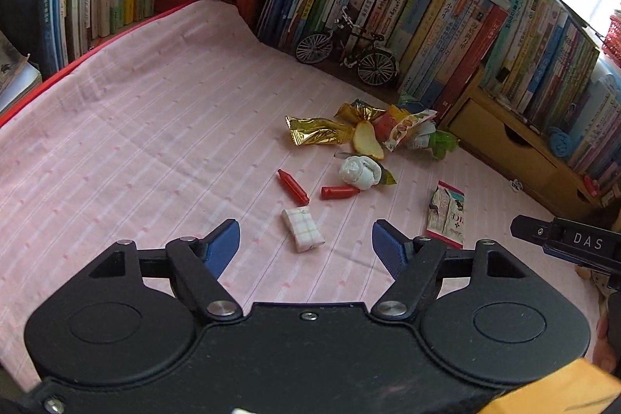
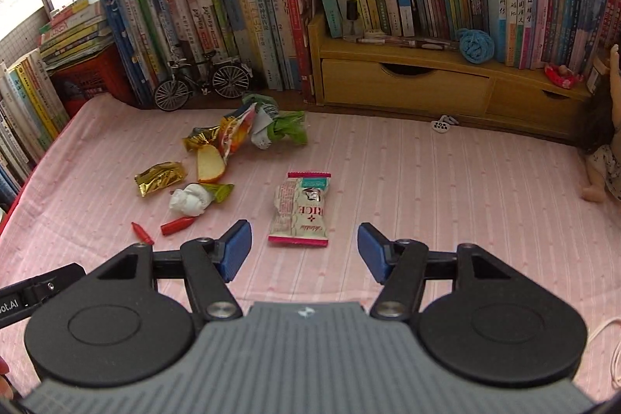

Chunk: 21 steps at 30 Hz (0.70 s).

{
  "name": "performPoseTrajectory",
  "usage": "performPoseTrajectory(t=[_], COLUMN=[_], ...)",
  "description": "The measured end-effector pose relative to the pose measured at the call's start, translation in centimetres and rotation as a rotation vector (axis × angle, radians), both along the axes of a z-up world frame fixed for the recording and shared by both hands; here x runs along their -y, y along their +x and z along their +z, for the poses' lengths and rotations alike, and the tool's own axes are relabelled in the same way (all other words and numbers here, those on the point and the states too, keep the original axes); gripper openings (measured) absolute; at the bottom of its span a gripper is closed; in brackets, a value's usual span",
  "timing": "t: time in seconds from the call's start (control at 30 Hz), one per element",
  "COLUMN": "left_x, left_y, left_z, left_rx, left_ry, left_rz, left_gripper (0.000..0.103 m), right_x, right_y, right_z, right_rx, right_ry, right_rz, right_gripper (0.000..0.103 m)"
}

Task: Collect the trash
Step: 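Grasp the small white-pink packet with the left tool while the right tool grasps the 'RICE' wrapper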

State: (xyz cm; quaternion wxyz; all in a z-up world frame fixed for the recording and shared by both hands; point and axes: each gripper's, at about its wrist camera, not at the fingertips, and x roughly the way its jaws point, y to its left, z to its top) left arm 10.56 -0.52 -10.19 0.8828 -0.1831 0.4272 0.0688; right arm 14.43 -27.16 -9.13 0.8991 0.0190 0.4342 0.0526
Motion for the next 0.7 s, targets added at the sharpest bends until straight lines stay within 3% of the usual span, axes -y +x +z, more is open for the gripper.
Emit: performPoseTrajectory(t=[0.23,0.53,0.63,0.7], left_x=[2.2,3.0,3.1,3.2], left_y=[4.6,6.7,6.8,6.6], left_z=[-4.1,-6.8,-7.4,-7.5], left_rx=[-0.068,-0.104,-0.106,-0.101], left_ry=[0.029,0.075,0.091,0.116], left_rz=[0.018,0.059,0.065,0.076], left_gripper=[0.061,0.046,0.038,0.022], right_x=[0.5,-1.0,-2.0,-2.5], right_y=[4.9,9.0,10.0,10.4], right_z=[-3.3,-6.9,-7.9,-8.5], right_rx=[-0.076,-0.166,-0.194,-0.208], right_ry=[0.009,0.026,-0.004,-0.024], right_rz=[0.043,0.090,0.108,0.115], right_gripper=[0.073,0.073,0.073,0.073])
